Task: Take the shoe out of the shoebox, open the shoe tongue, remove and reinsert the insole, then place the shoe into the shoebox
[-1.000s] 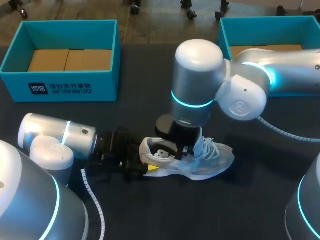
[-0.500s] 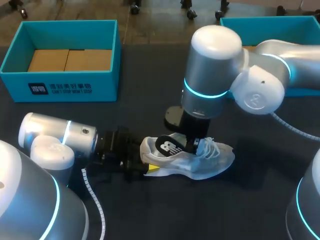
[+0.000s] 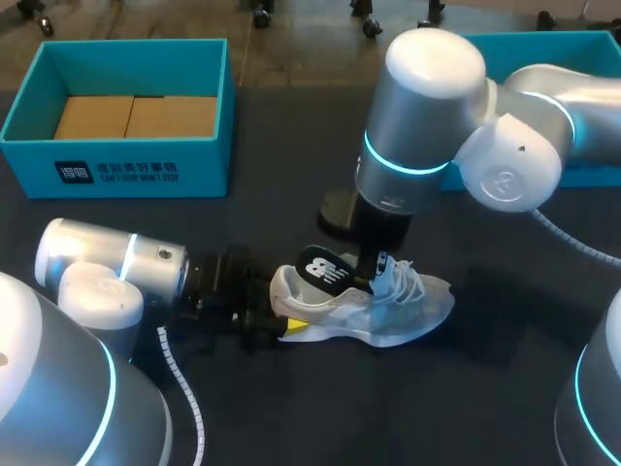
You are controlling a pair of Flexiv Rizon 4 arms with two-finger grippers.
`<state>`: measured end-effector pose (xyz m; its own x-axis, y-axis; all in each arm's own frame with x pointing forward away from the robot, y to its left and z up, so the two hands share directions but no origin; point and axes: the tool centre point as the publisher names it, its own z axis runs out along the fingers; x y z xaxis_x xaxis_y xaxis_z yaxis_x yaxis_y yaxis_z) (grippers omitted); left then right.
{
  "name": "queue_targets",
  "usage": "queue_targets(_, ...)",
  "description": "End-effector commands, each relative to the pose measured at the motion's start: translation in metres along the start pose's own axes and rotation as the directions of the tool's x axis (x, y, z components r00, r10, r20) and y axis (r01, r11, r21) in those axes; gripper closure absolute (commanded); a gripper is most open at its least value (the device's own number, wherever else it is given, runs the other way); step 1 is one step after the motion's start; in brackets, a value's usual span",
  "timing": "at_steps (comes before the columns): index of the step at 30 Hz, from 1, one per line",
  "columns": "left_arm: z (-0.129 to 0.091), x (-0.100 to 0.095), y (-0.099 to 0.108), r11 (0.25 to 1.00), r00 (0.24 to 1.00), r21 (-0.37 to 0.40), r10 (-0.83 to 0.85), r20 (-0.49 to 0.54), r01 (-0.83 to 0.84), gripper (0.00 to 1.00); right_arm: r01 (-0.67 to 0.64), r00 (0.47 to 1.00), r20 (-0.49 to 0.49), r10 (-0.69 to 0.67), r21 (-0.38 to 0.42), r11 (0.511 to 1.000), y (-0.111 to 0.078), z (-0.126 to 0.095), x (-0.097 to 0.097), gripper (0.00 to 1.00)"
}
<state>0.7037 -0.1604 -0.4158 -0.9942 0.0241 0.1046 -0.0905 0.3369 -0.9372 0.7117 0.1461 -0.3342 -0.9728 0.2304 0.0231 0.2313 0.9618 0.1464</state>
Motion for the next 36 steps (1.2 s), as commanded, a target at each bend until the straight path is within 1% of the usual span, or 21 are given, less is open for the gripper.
queue_targets(1, 0.000, 0.000, 0.000, 1.000, 1.000, -0.003, 0.000, -0.002, 0.000, 1.00, 0.031, 0.999, -0.036, -0.030, 0.006, 1.000, 0.010, -0.003, -0.005, 1.00)
queue_targets(4, 0.000, 0.000, 0.000, 1.000, 1.000, -0.003, 0.000, -0.002, 0.000, 1.00, 0.049, 0.997, -0.060, -0.048, 0.000, 0.999, 0.015, -0.008, -0.006, 1.00)
queue_targets(6, 0.000, 0.000, 0.000, 1.000, 1.000, -0.003, 0.000, -0.002, 0.000, 1.00, 0.068, 0.994, -0.080, -0.071, -0.035, 0.997, 0.020, -0.013, -0.008, 1.00)
queue_targets(8, 0.000, 0.000, 0.000, 1.000, 1.000, -0.003, 0.000, -0.002, 0.000, 1.00, 0.089, 0.989, -0.113, -0.093, -0.039, 0.995, 0.025, -0.016, -0.010, 1.00)
queue_targets(11, 0.000, 0.000, 0.000, 1.000, 1.000, -0.003, 0.000, -0.002, 0.000, 1.00, 0.109, 0.984, -0.134, -0.116, -0.056, 0.992, 0.030, -0.019, -0.014, 1.00)
queue_targets(15, 0.000, 0.000, 0.000, 1.000, 1.000, -0.003, 0.000, -0.002, 0.000, 1.00, 0.152, 0.969, -0.179, -0.170, -0.108, 0.982, 0.043, -0.018, -0.013, 1.00)
queue_targets(20, 0.000, 0.000, 0.000, 1.000, 1.000, -0.003, 0.000, -0.002, 0.000, 1.00, 0.187, 0.949, -0.233, -0.214, -0.134, 0.973, 0.054, -0.013, -0.009, 1.00)
queue_targets(25, 0.000, 0.000, 0.000, 1.000, 1.000, -0.003, 0.000, -0.002, 0.000, 1.00, 0.187, 0.940, -0.257, -0.223, -0.158, 0.970, 0.061, -0.008, -0.007, 1.00)
queue_targets(26, 0.000, 0.000, 0.000, 1.000, 1.000, -0.003, 0.000, -0.002, 0.000, 1.00, 0.188, 0.937, -0.266, -0.228, -0.166, 0.968, 0.062, -0.007, -0.007, 0.77)
queue_targets(27, 0.000, 0.000, 0.000, 1.000, 1.000, -0.003, 0.000, -0.002, 0.000, 1.00, 0.183, 0.937, -0.264, -0.228, -0.183, 0.966, 0.063, -0.007, -0.007, 0.64)
queue_targets(28, 0.000, 0.000, 0.000, 1.000, 1.000, -0.003, 0.000, -0.002, 0.000, 1.00, 0.179, 0.938, -0.260, -0.231, -0.207, 0.962, 0.063, -0.009, -0.007, 0.60)
queue_targets(30, 0.000, 0.000, 0.000, 1.000, 1.000, -0.003, 0.000, -0.002, 0.000, 1.00, 0.175, 0.932, -0.276, -0.233, -0.220, 0.960, 0.064, -0.012, -0.006, 0.51)
queue_targets(31, 0.000, 0.000, 0.000, 1.000, 1.000, -0.003, 0.000, -0.002, 0.000, 1.00, 0.171, 0.927, -0.290, -0.240, -0.244, 0.955, 0.064, -0.015, -0.006, 0.30)
queue_targets(32, 0.000, 0.000, 0.000, 1.000, 1.000, -0.003, 0.000, -0.002, 0.000, 1.00, 0.168, 0.921, -0.307, -0.242, -0.248, 0.954, 0.065, -0.018, -0.006, 0.20)
queue_targets(34, 0.000, 0.000, 0.000, 1.000, 1.000, -0.003, 0.000, -0.002, 0.000, 1.00, 0.143, 0.904, -0.350, -0.245, -0.291, 0.946, 0.065, -0.022, -0.007, 0.14)
queue_targets(36, 0.000, 0.000, 0.000, 1.000, 1.000, -0.003, 0.000, -0.002, 0.000, 1.00, 0.122, 0.893, -0.381, -0.239, -0.307, 0.944, 0.064, -0.025, -0.007, 0.08)
